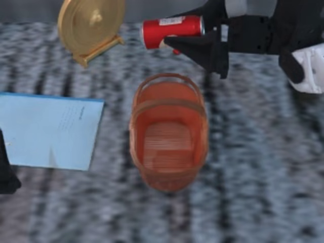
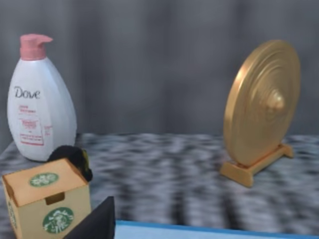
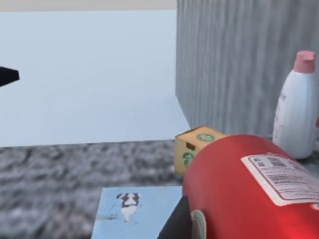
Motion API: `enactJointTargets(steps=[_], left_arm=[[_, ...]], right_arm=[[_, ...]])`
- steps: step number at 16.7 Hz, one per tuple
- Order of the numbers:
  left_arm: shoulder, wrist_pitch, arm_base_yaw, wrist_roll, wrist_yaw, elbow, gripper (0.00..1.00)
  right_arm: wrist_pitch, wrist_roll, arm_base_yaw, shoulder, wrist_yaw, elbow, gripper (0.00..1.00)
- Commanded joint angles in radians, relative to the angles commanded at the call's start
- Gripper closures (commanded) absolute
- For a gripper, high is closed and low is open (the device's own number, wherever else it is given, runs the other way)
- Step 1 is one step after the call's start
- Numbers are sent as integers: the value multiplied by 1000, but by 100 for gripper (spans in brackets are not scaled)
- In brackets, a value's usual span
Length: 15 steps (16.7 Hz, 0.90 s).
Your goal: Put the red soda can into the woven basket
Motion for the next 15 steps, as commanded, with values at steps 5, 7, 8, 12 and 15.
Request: enactJointTargets(steps=[5, 7, 8, 12, 15], left_arm=[[0, 0, 0, 0, 0, 0, 0], [0, 0, 0, 0, 0, 0, 0], [0, 0, 0, 0, 0, 0, 0], [0, 0, 0, 0, 0, 0, 0], [0, 0, 0, 0, 0, 0, 0]], right_arm=[[157, -3, 3, 121, 1, -35, 100], [245, -5, 6, 183, 2, -56, 100], [280, -5, 8, 209, 3, -66, 100], [324, -5, 10, 246, 4, -82, 100], [324, -5, 10, 246, 4, -82, 92]])
